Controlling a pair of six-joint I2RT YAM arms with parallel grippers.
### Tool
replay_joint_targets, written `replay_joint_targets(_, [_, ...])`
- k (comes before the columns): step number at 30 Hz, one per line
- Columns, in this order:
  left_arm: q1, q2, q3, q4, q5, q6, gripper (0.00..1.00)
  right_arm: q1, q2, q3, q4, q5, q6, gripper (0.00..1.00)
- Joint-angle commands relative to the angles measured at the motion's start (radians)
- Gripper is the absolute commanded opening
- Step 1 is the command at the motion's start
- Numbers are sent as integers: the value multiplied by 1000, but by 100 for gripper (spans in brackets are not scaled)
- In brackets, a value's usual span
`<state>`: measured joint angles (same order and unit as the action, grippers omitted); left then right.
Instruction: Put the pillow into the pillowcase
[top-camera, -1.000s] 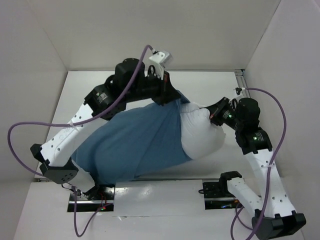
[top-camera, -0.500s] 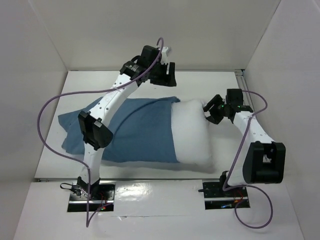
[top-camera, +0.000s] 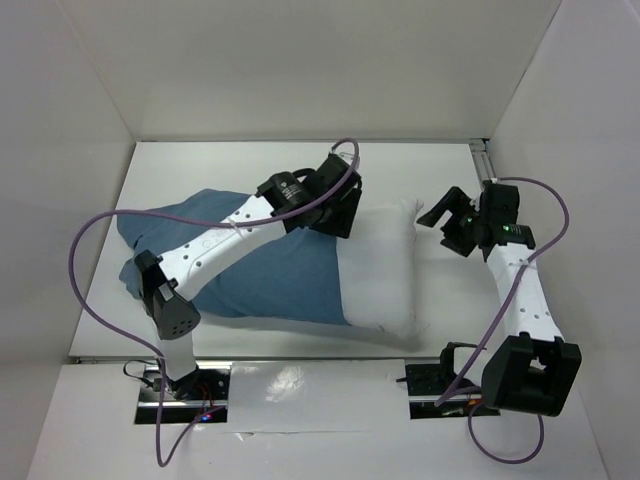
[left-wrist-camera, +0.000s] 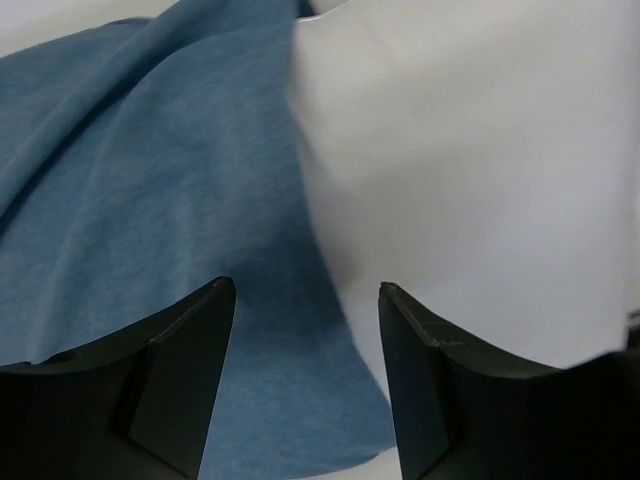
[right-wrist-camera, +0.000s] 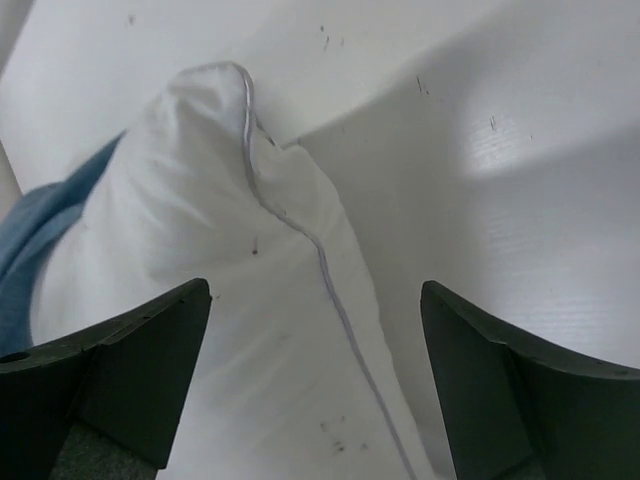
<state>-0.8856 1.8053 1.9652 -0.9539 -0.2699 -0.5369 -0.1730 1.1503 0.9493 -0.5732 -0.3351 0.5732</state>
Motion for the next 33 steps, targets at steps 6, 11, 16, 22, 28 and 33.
replay_joint_targets(6, [-12,77,-15,-101,-279,-118,72,33,-23,-1,-138,-169,-214,96])
replay_joint_targets(11, [11,106,17,-120,-226,-118,27,92,-34,-58,-113,-232,-234,98])
replay_joint_targets(16, [20,82,102,-76,-16,-39,0,318,-34,-187,181,-283,-34,60])
replay_joint_targets(22, [20,37,245,107,424,5,0,477,55,-74,516,-291,297,0])
replay_joint_targets(28, [43,155,609,259,794,-101,0,398,-42,195,503,-155,419,0])
replay_joint_targets(33, [43,32,362,391,865,-130,0,438,-176,-11,436,79,477,0])
